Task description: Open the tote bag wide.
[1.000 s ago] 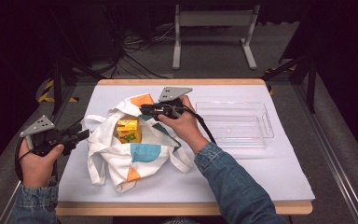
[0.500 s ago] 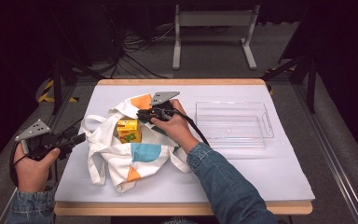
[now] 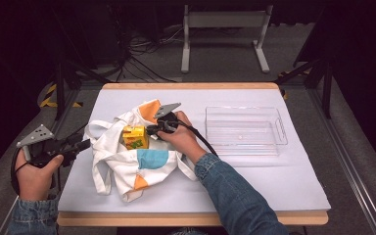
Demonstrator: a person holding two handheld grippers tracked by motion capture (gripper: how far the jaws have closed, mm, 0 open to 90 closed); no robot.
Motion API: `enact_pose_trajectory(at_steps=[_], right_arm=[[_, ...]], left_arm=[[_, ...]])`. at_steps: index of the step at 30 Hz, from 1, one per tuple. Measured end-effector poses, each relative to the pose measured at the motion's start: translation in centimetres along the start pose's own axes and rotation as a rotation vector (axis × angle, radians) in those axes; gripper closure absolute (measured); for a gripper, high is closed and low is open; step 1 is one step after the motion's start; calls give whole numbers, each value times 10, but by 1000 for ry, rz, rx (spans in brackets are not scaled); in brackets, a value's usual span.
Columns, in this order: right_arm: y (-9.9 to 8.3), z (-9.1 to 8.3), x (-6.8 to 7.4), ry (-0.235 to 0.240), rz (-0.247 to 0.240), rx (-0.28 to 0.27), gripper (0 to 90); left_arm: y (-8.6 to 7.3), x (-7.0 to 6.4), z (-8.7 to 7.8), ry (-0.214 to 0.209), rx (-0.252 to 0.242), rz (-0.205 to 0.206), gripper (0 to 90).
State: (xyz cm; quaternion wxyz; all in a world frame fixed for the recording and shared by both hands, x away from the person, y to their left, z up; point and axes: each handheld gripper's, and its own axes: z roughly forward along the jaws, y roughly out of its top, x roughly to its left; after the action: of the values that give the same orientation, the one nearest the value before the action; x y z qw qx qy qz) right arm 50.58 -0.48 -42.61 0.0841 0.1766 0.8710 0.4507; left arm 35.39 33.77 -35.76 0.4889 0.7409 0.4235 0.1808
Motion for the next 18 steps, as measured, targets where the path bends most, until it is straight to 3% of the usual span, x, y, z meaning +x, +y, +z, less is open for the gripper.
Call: enact_pose_trajectory(at_steps=[9,12,15,18], right_arm=[[-14,10,-3,4,69,40,846],[-14,8,-3,-7,70,43,833],[-10,0,-1,-30,46,27,791],[-5,-12,0,-21,50,-26,779]], left_arm=[[1,0,-1,-2,1,4,556],[2,1,0,-2,-2,4,553],[3,2,1,-2,-3,3,549],[5,2,4,-6,-9,3,549]])
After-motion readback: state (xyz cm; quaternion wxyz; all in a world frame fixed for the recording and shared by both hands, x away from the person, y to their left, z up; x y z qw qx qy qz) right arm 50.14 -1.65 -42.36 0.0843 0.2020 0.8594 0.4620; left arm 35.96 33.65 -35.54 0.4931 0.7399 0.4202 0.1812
